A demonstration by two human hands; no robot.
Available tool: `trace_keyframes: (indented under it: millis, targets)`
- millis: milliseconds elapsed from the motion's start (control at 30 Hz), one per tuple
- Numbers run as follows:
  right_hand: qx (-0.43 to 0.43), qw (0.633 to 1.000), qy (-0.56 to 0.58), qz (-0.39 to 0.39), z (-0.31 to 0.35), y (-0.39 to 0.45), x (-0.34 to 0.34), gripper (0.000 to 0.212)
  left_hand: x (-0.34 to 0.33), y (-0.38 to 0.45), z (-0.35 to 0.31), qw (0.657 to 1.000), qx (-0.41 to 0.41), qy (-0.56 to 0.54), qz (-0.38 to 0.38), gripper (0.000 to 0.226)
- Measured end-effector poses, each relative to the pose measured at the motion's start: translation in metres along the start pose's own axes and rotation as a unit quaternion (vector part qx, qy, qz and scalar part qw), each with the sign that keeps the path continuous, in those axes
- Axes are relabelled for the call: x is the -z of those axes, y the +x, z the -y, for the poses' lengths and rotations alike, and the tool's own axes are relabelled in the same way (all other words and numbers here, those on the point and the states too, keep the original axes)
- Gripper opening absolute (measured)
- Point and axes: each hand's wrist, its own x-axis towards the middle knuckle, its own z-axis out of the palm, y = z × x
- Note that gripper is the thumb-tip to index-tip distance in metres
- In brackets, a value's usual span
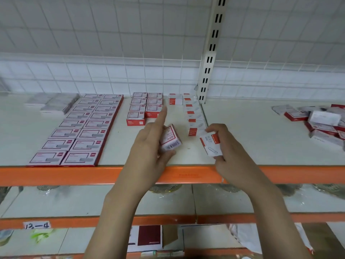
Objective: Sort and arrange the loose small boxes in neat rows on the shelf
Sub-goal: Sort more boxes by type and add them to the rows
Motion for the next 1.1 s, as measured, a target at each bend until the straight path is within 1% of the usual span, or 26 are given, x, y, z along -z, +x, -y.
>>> trace_keyframes:
  millis: [67, 100, 200, 267, 333, 400, 467, 533, 600, 633, 733, 800, 867, 967, 1033, 1100]
  targets:
    - [0.002, 1.0, 0.005, -0.001, 0.003, 0.001, 0.0, 0.071, 0.001, 0.001, -0.001, 0.999, 0.04, -0.02, -0.013, 0.091]
    - [0.003, 1.0, 0.008, 0.0, 0.004, 0.002, 0.001, 0.07, 0.0, 0.001, -0.001, 0.998, 0.055, -0.023, -0.02, 0.089]
    - [0.009, 1.0, 0.021, 0.006, 0.002, 0.004, 0.002, 0.064, -0.004, 0.005, 0.0, 0.996, 0.079, -0.005, -0.035, 0.072]
    - [0.011, 0.999, 0.03, 0.007, -0.004, 0.007, 0.001, 0.061, -0.006, 0.008, -0.001, 0.997, 0.072, 0.019, -0.038, 0.062]
    - [0.002, 0.999, 0.036, -0.009, -0.009, 0.013, 0.001, 0.059, -0.009, 0.012, -0.002, 0.997, 0.054, 0.038, -0.038, 0.054]
    - [-0.004, 0.999, 0.038, -0.028, -0.011, 0.018, 0.003, 0.059, -0.01, 0.015, -0.001, 0.997, 0.029, 0.058, -0.044, 0.049]
    - [-0.002, 0.999, 0.033, -0.029, -0.013, 0.023, 0.005, 0.059, -0.012, 0.018, 0.0, 0.995, 0.009, 0.079, -0.054, 0.046]
    - [-0.003, 0.999, 0.036, -0.022, -0.016, 0.025, 0.007, 0.061, -0.015, 0.018, -0.002, 0.995, 0.019, 0.084, -0.056, 0.052]
    - [-0.013, 0.998, 0.056, -0.017, -0.021, 0.025, 0.007, 0.065, -0.02, 0.017, -0.005, 0.996, 0.041, 0.061, -0.058, 0.057]
    - [-0.018, 0.998, 0.065, -0.016, -0.024, 0.024, 0.008, 0.064, -0.022, 0.017, -0.007, 0.996, 0.051, 0.047, -0.064, 0.055]
    - [-0.019, 0.997, 0.069, -0.01, -0.032, 0.023, 0.009, 0.055, -0.029, 0.017, -0.01, 0.992, 0.079, 0.037, -0.092, 0.048]
    - [-0.006, 0.999, 0.049, -0.009, -0.039, 0.023, 0.011, 0.048, -0.031, 0.016, -0.01, 0.988, 0.116, 0.039, -0.095, 0.05]
    - [0.014, 0.999, 0.027, -0.013, -0.046, 0.023, 0.012, 0.043, -0.033, 0.014, -0.011, 0.987, 0.119, 0.054, -0.093, 0.05]
    - [0.039, 0.999, 0.012, -0.007, -0.054, 0.023, 0.012, 0.045, -0.037, 0.01, -0.011, 0.99, 0.091, 0.082, -0.077, 0.067]
    - [0.041, 0.999, 0.017, -0.002, -0.056, 0.023, 0.012, 0.048, -0.039, 0.007, -0.011, 0.99, 0.108, 0.072, -0.054, 0.071]
    - [0.044, 0.999, 0.019, -0.002, -0.056, 0.022, 0.013, 0.052, -0.04, 0.004, -0.012, 0.99, 0.136, 0.029, -0.027, 0.079]
